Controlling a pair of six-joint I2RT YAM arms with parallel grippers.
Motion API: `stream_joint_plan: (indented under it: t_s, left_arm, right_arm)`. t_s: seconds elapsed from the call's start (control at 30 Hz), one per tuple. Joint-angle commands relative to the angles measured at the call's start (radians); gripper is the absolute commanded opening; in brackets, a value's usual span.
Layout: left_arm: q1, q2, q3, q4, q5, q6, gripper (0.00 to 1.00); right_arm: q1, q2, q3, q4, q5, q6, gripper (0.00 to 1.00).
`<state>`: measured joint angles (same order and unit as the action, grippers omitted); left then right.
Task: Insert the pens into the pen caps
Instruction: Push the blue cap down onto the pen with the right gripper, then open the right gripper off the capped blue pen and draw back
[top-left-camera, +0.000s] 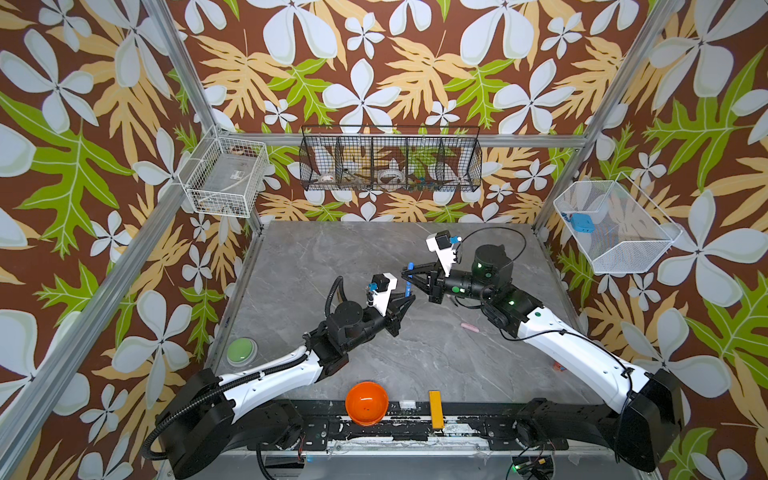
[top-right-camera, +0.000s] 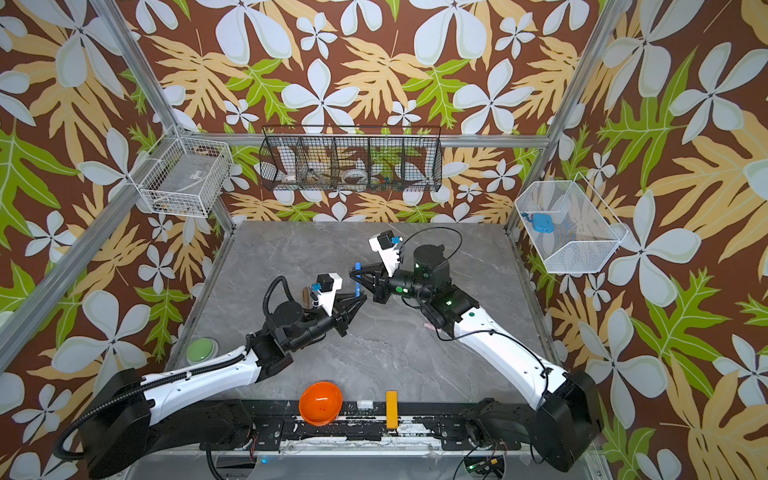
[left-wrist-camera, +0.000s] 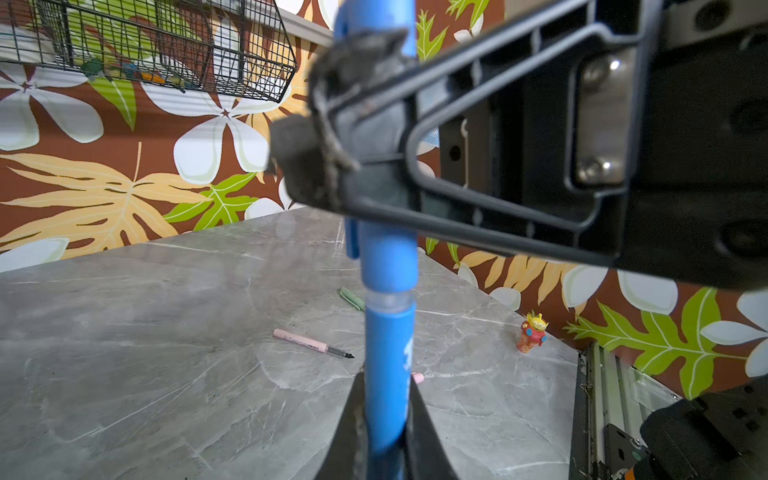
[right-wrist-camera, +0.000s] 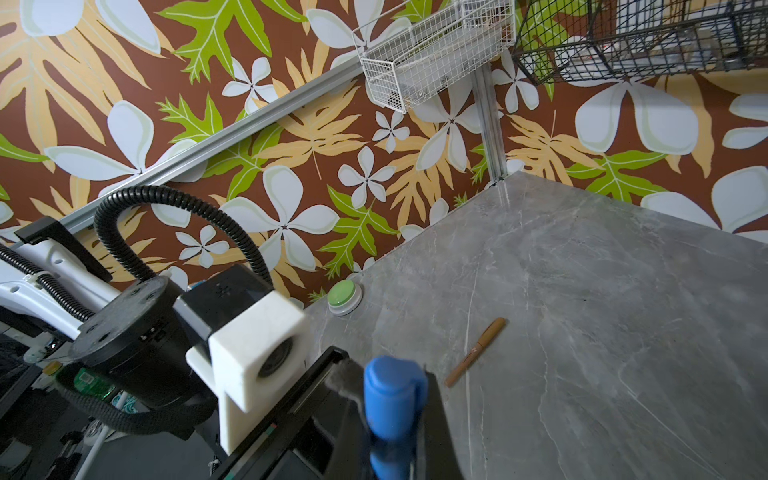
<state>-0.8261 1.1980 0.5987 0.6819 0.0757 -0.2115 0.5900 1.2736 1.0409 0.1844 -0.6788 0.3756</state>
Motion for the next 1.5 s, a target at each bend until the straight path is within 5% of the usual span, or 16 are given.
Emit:
stream_joint_plan:
  t_s: [0.0,0.73,1.0,1.1,1.17,1.47]
  left_arm:
    - [0.010,0.015,0.039,0.105,-0.006,0.005,0.00]
    - [0.176,0.077,0.310,0.267,0.170,-0.029,0.00]
    - [0.176,0.076,0.292,0.119,0.207,-0.004,0.00]
    - [0.176,0.060,0.237,0.031,0.234,0.002,0.00]
    - [0.176,0.042,0.185,-0.007,0.244,-0.004,0.00]
    - [0.176,0.015,0.116,-0.081,0.282,-0.031,0.00]
  right_arm:
    - [0.004,-0.001,-0.003,-0.019,-0.033,0.016,0.00]
    - [0.027,-0.001,-0.039,-0.112,-0.016,-0.030,0.00]
    - [0.021,-0.054,-0.014,-0.136,0.063,-0.055,0.00]
    - [-0.004,-0.094,-0.001,-0.149,0.067,-0.069,0.33]
    - [-0.026,-0.115,-0.002,-0.148,0.034,-0.070,0.46]
    - [-0.053,-0.030,0.082,-0.177,-0.092,-0.075,0.58]
